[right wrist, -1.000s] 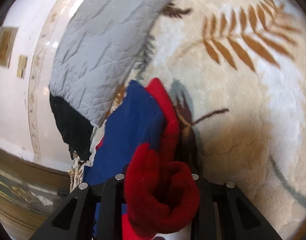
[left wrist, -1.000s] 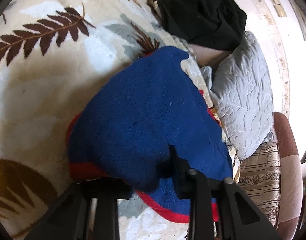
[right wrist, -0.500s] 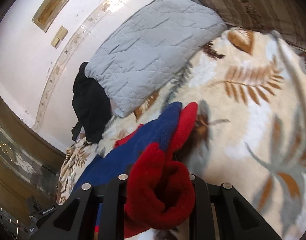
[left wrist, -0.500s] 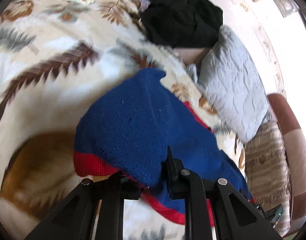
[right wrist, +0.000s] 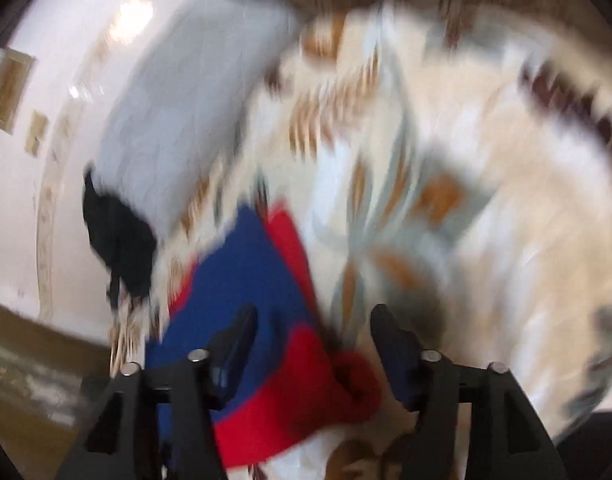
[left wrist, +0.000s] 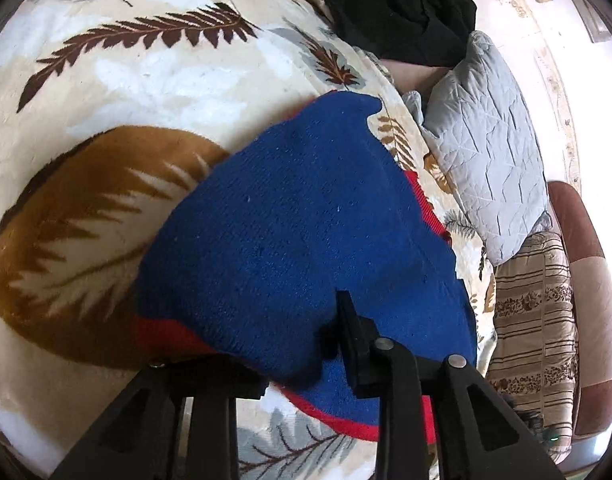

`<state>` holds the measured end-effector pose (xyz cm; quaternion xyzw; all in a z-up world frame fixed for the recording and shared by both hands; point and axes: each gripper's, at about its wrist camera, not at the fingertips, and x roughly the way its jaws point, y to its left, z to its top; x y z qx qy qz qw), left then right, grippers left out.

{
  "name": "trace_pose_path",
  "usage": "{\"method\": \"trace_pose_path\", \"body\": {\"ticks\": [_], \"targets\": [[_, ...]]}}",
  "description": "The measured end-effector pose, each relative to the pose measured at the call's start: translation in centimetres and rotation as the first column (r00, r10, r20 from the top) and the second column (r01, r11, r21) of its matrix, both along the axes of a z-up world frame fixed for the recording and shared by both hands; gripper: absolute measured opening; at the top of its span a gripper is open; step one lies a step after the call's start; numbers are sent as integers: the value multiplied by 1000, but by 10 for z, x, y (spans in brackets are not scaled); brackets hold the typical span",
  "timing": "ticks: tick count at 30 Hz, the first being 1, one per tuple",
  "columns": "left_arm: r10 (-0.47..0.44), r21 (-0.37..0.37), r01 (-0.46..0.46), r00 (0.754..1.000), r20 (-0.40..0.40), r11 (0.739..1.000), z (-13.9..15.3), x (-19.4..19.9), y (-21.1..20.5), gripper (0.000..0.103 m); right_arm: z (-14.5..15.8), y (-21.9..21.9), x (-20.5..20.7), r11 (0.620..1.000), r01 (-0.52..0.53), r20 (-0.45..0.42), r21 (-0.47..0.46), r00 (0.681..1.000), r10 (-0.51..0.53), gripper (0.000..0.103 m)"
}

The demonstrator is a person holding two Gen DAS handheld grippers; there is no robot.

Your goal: Fold small clothes

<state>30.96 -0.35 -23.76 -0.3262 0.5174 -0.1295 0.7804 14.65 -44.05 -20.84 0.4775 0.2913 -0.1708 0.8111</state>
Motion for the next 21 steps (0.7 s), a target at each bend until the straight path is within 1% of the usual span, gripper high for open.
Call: {"method": "trace_pose_path", "body": {"ticks": [1, 2, 3, 4, 6, 7, 8, 10, 12, 13, 15, 16, 17, 19, 21], "targets": [[3, -3, -3, 1000, 7, 1000, 0, 0, 0, 30, 9, 0, 0, 999, 1, 24, -36, 1000, 0, 65], [6, -7, -6, 1000, 11, 1000, 0, 1, 0, 29, 20, 2, 6, 996, -28, 48, -82, 998, 32, 65], [9, -13, -8, 1000, 14, 1000, -1, 2, -1, 29, 26, 6, 12, 993, -58, 58, -107, 996, 65, 65], [9, -14, -8, 1000, 16, 1000, -1, 2, 0, 29, 34, 13, 26, 983, -116, 64, -144, 990, 127, 65], [9, -11, -9, 1000, 23, 1000, -1, 4, -2, 29, 41, 25, 52, 957, -199, 28, -209, 977, 210, 60], [8, -10, -8, 1000, 27, 1000, 0, 4, -2, 29, 43, 34, 74, 931, -259, -14, -257, 964, 264, 49], [7, -8, -7, 999, 32, 1000, -1, 5, -3, 29, 41, 39, 91, 916, -294, -43, -274, 955, 293, 33], [4, -11, -4, 999, 33, 1000, -3, 7, -4, 29, 31, 44, 118, 907, -328, -99, -266, 945, 312, 33], [14, -27, -13, 1000, 24, 1000, -6, 9, -4, 30, 11, 35, 147, 922, -325, -155, -210, 942, 296, 33], [22, -45, -21, 1000, 20, 999, -6, 10, -3, 32, 0, 30, 157, 925, -330, -193, -187, 936, 295, 33], [26, -53, -25, 999, 19, 998, -5, 10, -4, 33, -24, 21, 175, 925, -352, -256, -143, 916, 309, 31], [28, -53, -26, 999, 23, 998, -5, 11, -4, 32, -26, 19, 174, 927, -345, -248, -146, 920, 303, 31], [31, -49, -30, 999, 27, 998, -4, 11, -5, 32, -22, 21, 173, 924, -349, -253, -157, 919, 303, 31], [36, -31, -35, 998, 42, 999, -2, 9, -7, 28, -11, 29, 167, 909, -376, -260, -180, 909, 325, 34], [34, -9, -33, 997, 67, 999, 1, 7, -10, 26, 2, 38, 149, 901, -396, -195, -175, 911, 363, 34]]}}
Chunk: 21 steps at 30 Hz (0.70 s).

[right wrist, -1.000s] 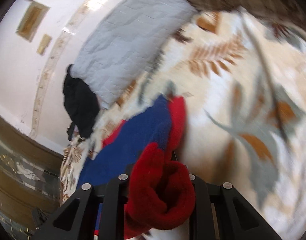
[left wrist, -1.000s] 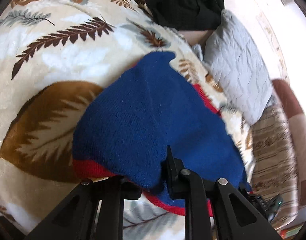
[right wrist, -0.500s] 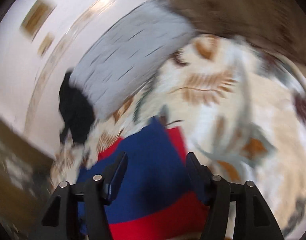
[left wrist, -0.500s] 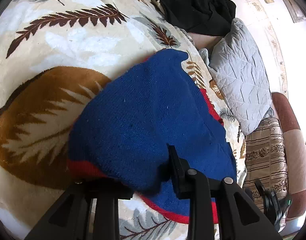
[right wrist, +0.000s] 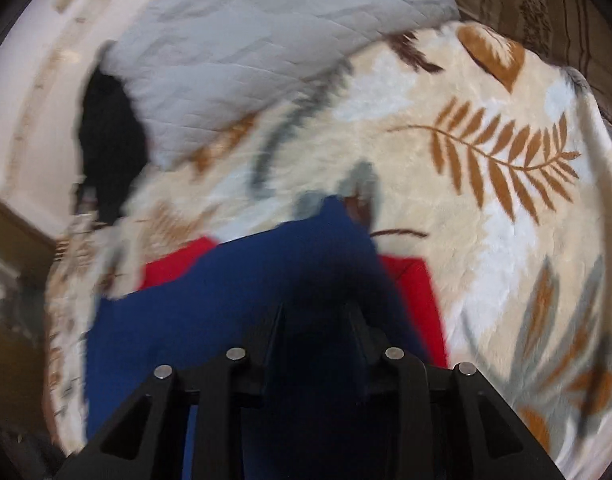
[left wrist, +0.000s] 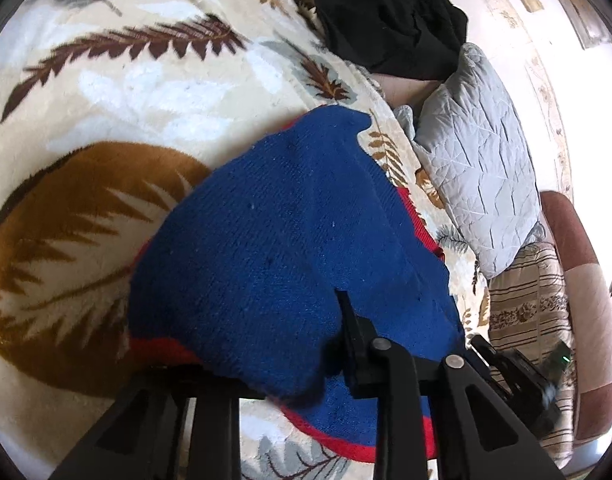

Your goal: Fold small clothes

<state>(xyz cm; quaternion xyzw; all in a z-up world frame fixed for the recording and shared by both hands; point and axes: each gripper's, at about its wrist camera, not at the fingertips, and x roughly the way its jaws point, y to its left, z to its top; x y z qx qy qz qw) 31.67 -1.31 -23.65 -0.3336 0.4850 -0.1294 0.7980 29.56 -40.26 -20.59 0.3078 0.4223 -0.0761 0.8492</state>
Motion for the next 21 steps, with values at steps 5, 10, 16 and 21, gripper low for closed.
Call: {"method": "trace_pose_path", "body": {"ticks": [5, 10, 16, 21], "targets": [[-10, 37, 8, 999, 53, 999, 8, -3, -4, 23, 4, 41, -39, 992, -120, 34, 23, 992, 119, 34], [-37, 117, 23, 992, 117, 993, 21, -9, -11, 22, -10, 61, -47, 983, -183, -18, -15, 983, 183, 34], [-80, 236, 38, 982, 172, 971, 33, -13, -22, 22, 5, 68, -55, 972, -230, 111, 47, 968, 223, 35], [-126, 329, 45, 965, 230, 943, 44, -18, -35, 22, -24, 78, -41, 962, -268, 36, 53, 963, 266, 38]]}}
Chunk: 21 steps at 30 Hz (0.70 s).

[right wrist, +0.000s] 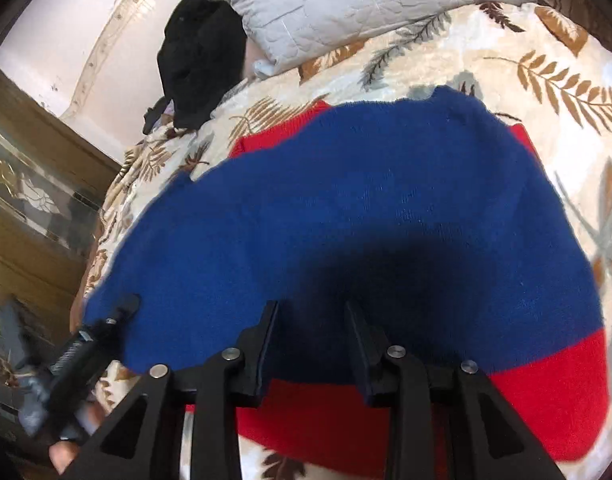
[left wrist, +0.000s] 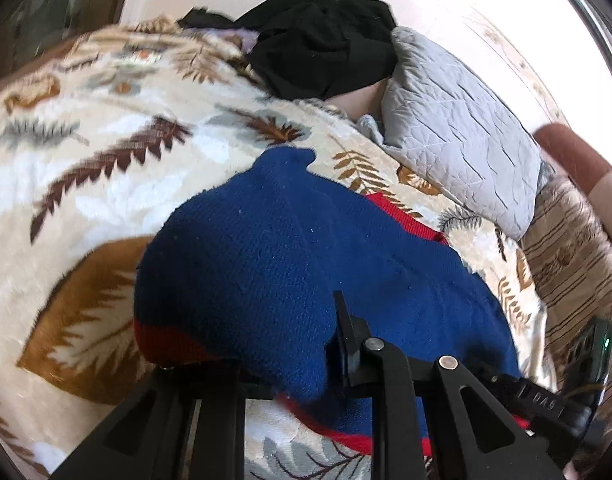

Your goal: Fold small clothes

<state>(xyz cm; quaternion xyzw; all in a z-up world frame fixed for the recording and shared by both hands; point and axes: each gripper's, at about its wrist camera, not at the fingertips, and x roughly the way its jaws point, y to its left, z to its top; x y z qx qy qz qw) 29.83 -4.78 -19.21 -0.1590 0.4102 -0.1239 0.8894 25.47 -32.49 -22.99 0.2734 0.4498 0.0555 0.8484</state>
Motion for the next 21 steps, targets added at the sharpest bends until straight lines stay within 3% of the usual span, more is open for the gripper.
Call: {"method": "trace_pose_path", "body": {"ticks": [11, 21], "targets": [[-47, 178, 27, 993, 111, 984, 16, -14, -24, 21, -3, -4, 2, 999, -21, 0, 28, 1000, 21, 38], [-75, 233, 36, 984, 161, 972, 25, -21, -40, 20, -5, -24, -2, 986, -20, -18, 167, 1000, 23, 38]]}}
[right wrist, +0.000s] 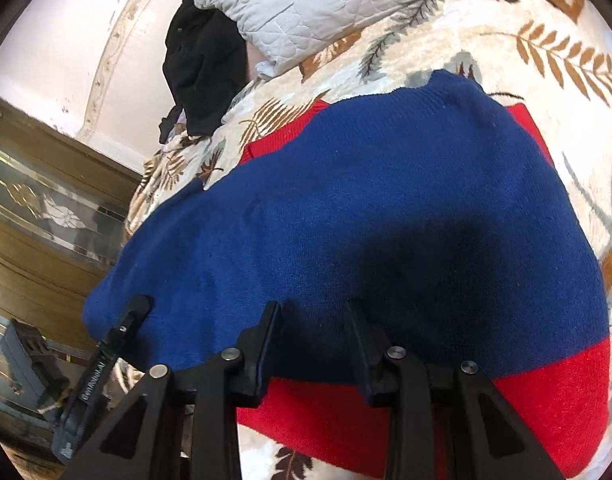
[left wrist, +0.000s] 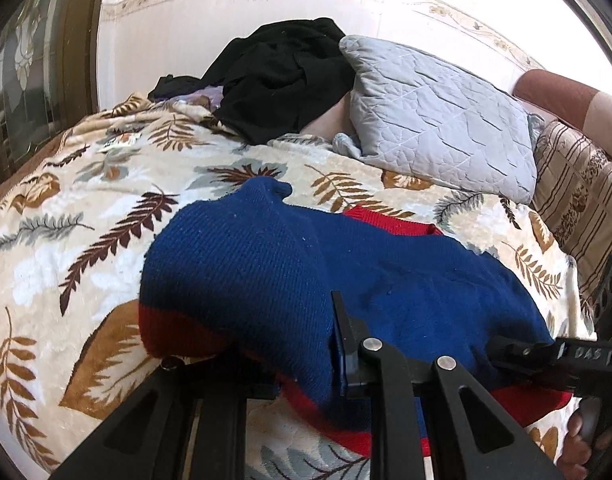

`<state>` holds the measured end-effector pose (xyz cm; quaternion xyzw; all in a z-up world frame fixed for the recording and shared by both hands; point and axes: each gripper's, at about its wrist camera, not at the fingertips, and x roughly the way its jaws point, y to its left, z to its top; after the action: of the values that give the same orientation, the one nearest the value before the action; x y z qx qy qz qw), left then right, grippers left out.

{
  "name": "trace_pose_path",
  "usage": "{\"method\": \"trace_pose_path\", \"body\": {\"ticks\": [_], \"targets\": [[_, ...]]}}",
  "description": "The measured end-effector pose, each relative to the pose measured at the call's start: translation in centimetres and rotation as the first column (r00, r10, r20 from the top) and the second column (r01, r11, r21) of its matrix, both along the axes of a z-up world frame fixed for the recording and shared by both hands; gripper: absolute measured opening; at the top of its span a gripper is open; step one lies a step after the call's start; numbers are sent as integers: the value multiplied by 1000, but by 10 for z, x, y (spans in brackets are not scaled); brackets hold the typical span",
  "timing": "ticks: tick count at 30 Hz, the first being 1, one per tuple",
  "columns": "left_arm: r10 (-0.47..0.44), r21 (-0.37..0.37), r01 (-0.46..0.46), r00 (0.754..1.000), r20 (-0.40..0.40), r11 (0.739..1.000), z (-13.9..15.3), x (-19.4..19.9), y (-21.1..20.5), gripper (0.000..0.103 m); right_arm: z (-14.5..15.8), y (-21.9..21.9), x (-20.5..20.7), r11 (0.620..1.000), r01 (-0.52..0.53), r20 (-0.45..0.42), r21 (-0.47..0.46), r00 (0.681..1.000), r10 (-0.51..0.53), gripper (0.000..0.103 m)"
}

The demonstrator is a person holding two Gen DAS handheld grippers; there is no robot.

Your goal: Fold small clothes

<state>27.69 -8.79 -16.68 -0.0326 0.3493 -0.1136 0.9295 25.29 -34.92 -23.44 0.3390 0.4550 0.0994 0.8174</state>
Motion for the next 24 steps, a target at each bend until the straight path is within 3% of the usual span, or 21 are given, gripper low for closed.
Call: {"method": "trace_pose_path", "body": {"ticks": [4, 9, 13, 15, 16, 17, 18, 20, 24], "targets": [[-1, 14, 1, 1000, 7, 1000, 1, -1, -4, 20, 6, -13, -8, 999, 29, 26, 35, 999, -30, 38], [15, 36, -14, 1000, -27, 999, -5, 4, -2, 21, -4, -17, -5, 999, 14, -14, 29, 1000, -14, 38], [41, -7, -43, 985, -167, 999, -18, 16, 20, 29, 8, -21, -7, 999, 23, -5, 28, 1000, -23, 38], [41, -105, -73, 958, -283, 992, -29, 22, 42, 30, 18, -37, -13, 997, 75, 11, 15, 997, -75, 38], [34, -140, -82, 948, -318, 987, -32, 23, 50, 30, 23, -48, -18, 993, 121, 28, 10, 992, -122, 46], [27, -176, -94, 936, -352, 980, -33, 23, 62, 30, 26, -59, -23, 986, 168, 37, 7, 985, -169, 73], [22, -193, -99, 931, -365, 976, -31, 23, 69, 30, 28, -72, -29, 975, 223, 41, 8, 974, -223, 80], [23, -203, -106, 927, -374, 973, -25, 20, 83, 30, 32, -92, -41, 955, 294, 59, 30, 954, -295, 80], [27, -235, -129, 918, -395, 963, -15, 20, 107, 30, 26, -111, -44, 947, 313, 34, 70, 948, -316, 80]]}}
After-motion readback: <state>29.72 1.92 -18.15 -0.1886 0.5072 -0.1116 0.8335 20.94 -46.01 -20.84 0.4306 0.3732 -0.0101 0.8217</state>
